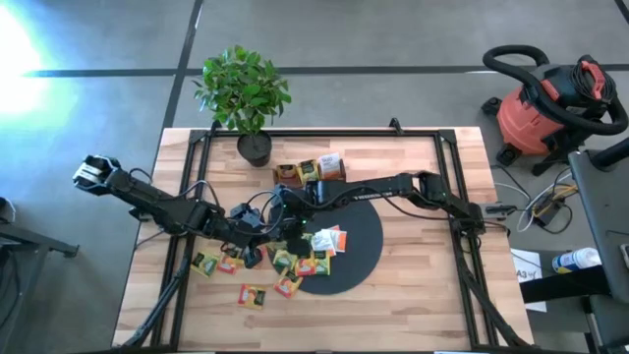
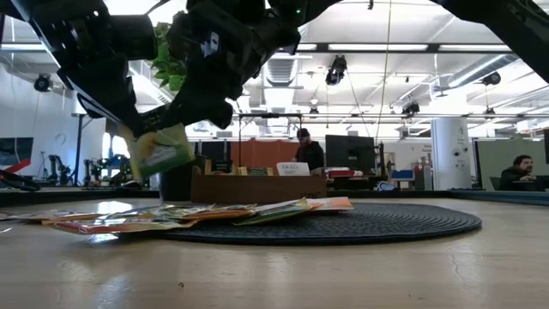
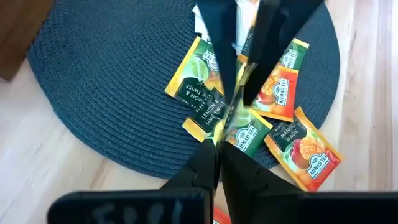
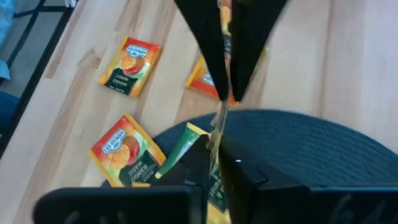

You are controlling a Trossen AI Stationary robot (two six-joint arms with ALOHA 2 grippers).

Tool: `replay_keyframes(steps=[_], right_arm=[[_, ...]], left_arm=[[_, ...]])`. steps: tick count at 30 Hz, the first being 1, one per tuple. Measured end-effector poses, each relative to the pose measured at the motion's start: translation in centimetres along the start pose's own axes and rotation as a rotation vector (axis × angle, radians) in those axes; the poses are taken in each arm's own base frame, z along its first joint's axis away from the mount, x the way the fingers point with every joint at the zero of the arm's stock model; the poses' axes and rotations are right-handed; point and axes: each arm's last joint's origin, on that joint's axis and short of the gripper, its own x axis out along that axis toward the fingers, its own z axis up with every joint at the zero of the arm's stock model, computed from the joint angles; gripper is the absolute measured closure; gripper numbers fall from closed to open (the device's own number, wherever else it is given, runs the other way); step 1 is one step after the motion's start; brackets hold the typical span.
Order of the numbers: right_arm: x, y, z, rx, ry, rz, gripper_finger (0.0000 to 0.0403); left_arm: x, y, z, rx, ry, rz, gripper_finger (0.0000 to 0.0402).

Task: Pick & Place Tea
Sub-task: Put the yellow tea bag into the middle slot of the wooden organizer

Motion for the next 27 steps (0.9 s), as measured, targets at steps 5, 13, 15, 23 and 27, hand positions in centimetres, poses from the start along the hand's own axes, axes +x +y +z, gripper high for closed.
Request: replay_keyframes(steps=[5,13,15,23,27], right_arm=[[-1.9,-0.3,-0.1,0.039,0.047,-0.056,0.0297],[-6.9,0.8,-0.2,0.046,0.12,-0.247,0.0202],[-8.3,1.3,-0.6,0.064,0.122,-0.331,0.0194],[-14.4,3.1,-5.3,0.225,0.06,-0.468,0.0195],[-15.3,3.4,-7.9,0.291,-0.008,-0.473,0.0195]], left_arm=[[-0.1,0.4,0.3,0.004,0.0,0.016,0.0401],[-1.1,1.3,2.9,0.033,-0.016,0.082,0.0402],[-1.3,1.8,3.3,0.048,-0.004,0.107,0.0402],[-0.5,3.6,2.2,0.009,0.114,0.137,0.0401],[0.3,4.5,1.5,-0.061,0.13,0.163,0.04]])
